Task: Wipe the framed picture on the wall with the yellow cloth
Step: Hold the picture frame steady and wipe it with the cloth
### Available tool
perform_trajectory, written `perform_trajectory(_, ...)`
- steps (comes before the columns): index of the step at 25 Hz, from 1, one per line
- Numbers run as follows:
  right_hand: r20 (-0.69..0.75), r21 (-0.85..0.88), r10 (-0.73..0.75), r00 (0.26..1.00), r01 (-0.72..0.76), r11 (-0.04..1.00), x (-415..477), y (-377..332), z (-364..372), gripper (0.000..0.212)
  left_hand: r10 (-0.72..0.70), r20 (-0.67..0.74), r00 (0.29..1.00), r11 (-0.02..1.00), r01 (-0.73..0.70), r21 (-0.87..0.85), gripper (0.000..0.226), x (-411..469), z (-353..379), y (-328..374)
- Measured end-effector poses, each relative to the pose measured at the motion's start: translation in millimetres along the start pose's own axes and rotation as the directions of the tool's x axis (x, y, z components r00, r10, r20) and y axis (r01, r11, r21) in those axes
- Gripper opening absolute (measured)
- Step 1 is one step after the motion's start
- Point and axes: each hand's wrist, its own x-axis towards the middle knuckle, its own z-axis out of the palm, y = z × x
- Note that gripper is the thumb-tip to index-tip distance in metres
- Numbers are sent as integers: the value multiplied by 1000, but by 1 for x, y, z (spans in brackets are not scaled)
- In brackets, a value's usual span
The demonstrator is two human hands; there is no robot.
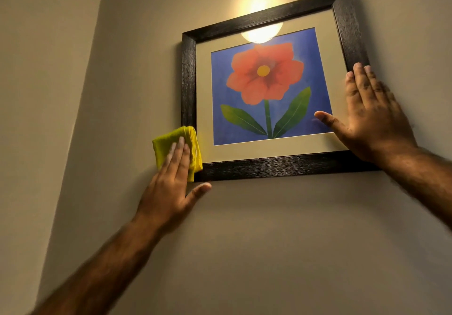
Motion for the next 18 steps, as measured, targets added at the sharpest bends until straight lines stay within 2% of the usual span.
perform_trajectory(4, -4, 5, 5, 1000, -5, 1000, -1, -1, 0, 106, 28, 34, 999, 998, -30, 61, 98, -20, 2, 0)
perform_trajectory(8, 0, 2, 1, 1000, -1, 1000, -1, -2, -2, 106, 5, -39, 999, 999, -3, 48, 102, 58, -13, -6)
perform_trajectory(13, -1, -9, -1, 1000, 1, 1000, 0, -1, -2, 106, -73, -50, 996, 997, 73, 10, 102, 140, -33, -8)
perform_trajectory(16, -3, -7, -3, 1000, 3, 1000, -1, -1, -2, 106, -71, -96, 993, 996, 65, -66, 92, 144, -40, -5)
perform_trajectory(18, -7, -11, -3, 1000, 3, 1000, -1, -1, 0, 105, -88, -211, 974, 991, 64, -120, 70, 153, -59, -6)
